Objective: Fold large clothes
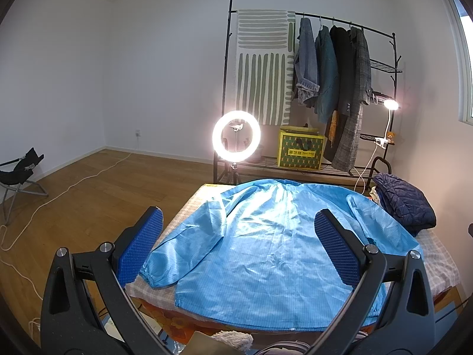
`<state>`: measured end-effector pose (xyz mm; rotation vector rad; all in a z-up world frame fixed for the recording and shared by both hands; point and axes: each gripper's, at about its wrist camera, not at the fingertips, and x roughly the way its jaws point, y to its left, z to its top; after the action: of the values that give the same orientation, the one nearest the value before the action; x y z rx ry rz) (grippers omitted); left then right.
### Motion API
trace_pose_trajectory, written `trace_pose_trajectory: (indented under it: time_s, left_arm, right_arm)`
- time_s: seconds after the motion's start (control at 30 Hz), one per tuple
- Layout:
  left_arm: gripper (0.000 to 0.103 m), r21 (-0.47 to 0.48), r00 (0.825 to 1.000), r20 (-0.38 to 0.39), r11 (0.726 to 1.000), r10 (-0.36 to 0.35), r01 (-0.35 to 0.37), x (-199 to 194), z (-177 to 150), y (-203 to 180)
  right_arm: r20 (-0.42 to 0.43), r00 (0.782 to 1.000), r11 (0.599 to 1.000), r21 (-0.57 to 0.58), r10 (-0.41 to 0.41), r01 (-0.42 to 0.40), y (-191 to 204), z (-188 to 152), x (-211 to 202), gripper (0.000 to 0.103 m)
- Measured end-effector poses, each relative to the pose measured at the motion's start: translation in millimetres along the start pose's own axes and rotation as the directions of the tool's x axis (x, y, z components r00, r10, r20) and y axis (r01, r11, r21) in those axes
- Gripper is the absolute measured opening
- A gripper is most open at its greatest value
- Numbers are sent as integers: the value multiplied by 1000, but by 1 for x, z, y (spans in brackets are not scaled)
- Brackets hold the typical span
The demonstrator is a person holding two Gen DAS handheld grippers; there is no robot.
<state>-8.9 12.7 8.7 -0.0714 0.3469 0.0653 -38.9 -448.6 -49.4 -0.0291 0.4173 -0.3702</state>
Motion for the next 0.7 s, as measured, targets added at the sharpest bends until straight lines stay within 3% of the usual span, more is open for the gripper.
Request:
trace_pose_trajectory:
  time_s: [0.7]
  left_arm:
    - [103,-1,1000,2,1000,-1,1,0,0,0]
  right_arm:
    - [4,1000,1000,-10,6,-6,2,2,-1,103]
